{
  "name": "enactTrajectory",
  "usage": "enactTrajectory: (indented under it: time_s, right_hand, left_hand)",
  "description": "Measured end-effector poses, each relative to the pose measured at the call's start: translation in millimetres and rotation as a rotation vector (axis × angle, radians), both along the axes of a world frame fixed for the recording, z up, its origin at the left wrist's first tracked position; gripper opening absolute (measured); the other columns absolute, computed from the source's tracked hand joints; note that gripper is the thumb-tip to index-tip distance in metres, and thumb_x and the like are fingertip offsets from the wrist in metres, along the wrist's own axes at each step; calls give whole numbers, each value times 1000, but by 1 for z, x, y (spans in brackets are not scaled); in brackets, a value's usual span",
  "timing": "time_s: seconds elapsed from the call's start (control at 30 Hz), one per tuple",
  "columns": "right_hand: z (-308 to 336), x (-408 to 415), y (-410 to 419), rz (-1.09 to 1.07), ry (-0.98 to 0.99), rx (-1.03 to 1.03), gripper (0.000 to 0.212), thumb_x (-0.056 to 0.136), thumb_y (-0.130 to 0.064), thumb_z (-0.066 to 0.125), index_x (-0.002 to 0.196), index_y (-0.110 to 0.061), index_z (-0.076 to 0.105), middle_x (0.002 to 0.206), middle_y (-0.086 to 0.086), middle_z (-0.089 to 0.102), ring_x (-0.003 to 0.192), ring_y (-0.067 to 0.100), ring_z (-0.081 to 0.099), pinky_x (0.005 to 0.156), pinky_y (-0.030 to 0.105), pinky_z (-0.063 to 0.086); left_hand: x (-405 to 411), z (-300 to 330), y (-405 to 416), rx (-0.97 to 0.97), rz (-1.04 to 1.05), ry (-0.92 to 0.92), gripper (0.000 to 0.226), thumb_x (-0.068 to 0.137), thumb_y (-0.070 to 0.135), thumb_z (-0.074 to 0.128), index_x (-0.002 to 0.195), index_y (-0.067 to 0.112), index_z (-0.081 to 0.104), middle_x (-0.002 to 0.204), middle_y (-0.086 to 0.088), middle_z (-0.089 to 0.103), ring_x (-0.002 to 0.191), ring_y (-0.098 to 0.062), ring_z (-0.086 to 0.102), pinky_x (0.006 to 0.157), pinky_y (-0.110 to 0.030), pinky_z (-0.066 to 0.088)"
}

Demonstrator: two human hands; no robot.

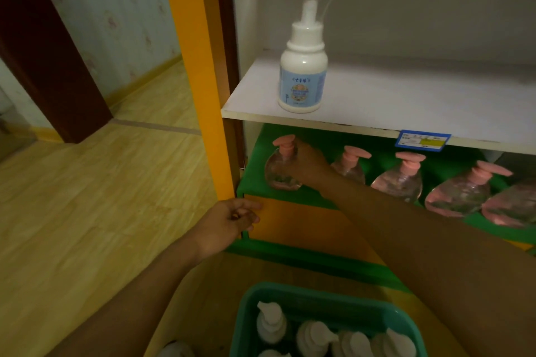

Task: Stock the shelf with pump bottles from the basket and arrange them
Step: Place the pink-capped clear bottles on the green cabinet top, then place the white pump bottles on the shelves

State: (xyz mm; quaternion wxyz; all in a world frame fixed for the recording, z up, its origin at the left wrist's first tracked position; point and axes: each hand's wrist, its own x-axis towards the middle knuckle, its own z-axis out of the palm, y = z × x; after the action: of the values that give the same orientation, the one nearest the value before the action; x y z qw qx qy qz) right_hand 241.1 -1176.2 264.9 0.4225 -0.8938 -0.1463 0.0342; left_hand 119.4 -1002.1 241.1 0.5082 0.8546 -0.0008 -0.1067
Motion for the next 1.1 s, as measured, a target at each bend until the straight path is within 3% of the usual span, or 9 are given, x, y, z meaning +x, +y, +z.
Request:
enactTrajectory:
  time_s: [0.17, 0.23, 0.3, 0.37, 0.6, 0.77, 0.87, 0.97, 1.1]
  right_hand:
    - [16, -41, -20, -42, -35, 63, 71, 81, -30, 71, 141, -18, 35, 136, 6, 49, 123, 25, 48, 92, 29, 41]
    - [15, -60, -36, 28, -118, 41, 57, 82, -29, 69, 133, -17, 46, 128, 3, 55, 114, 20, 53, 82, 14, 40]
    - [14, -78, -52, 92, -112, 33, 46, 84, -27, 67, 127, -19, 54, 117, -4, 60, 102, 10, 54, 75, 8, 37]
    - [12, -94, -67, 113, -63, 48, 44, 86, -25, 65, 128, -19, 54, 109, -12, 58, 103, 8, 53, 88, 19, 44]
    - [-6, -167, -115, -42, 60, 125, 36, 87, -18, 64, 123, -16, 59, 114, 1, 64, 100, 12, 59, 93, 29, 48]
    - [-83, -238, -172, -104, 279, -20, 33, 89, -18, 62, 122, -16, 60, 117, 1, 66, 101, 13, 61, 93, 31, 50]
    - [-118, -264, -203, -90, 379, -128, 30, 91, -21, 59, 120, -16, 60, 116, 6, 66, 100, 15, 62, 85, 21, 49]
    - [-143, -278, -221, -98, 472, -224, 39, 90, -29, 60, 126, -17, 55, 122, 6, 61, 105, 17, 59, 78, 11, 43]
    - [-168, -285, -229, -84, 531, -287, 54, 83, -47, 61, 132, -29, 45, 135, -2, 51, 118, 14, 52, 101, 30, 42]
  left_hand:
    - [-7, 9, -16, -47, 20, -40, 20, 94, 15, 52, 112, 20, 58, 100, 4, 67, 90, -15, 64, 74, -24, 51]
    - [-14, 12, -28, -85, 35, -48, 18, 93, 14, 54, 109, 20, 58, 107, 3, 65, 100, -20, 63, 86, -35, 50]
    - [-24, 17, -41, -104, 9, -73, 19, 92, 11, 54, 110, 18, 58, 111, 6, 63, 106, -17, 60, 87, -29, 50]
    - [-34, 25, -54, -113, -20, -96, 22, 92, 10, 55, 112, 17, 59, 112, 7, 63, 107, -16, 59, 88, -25, 49]
    - [-67, 26, -100, -85, -93, -73, 25, 89, 6, 58, 113, 10, 59, 107, 3, 62, 99, -15, 60, 82, -18, 49]
    - [-115, -53, -131, 92, -290, 94, 28, 89, 6, 59, 117, 9, 56, 107, 2, 59, 99, -9, 56, 75, -3, 47]
    - [-133, -91, -141, 164, -343, 159, 30, 90, 17, 60, 119, 15, 55, 113, 1, 60, 103, -10, 58, 95, -29, 50]
    - [-142, -113, -155, 302, -391, 194, 39, 87, 35, 59, 123, 23, 53, 122, 1, 60, 109, -15, 58, 98, -37, 48]
    - [-143, -139, -177, 472, -527, 176, 49, 89, 33, 56, 135, 31, 39, 136, 1, 50, 120, -16, 51, 103, -35, 42]
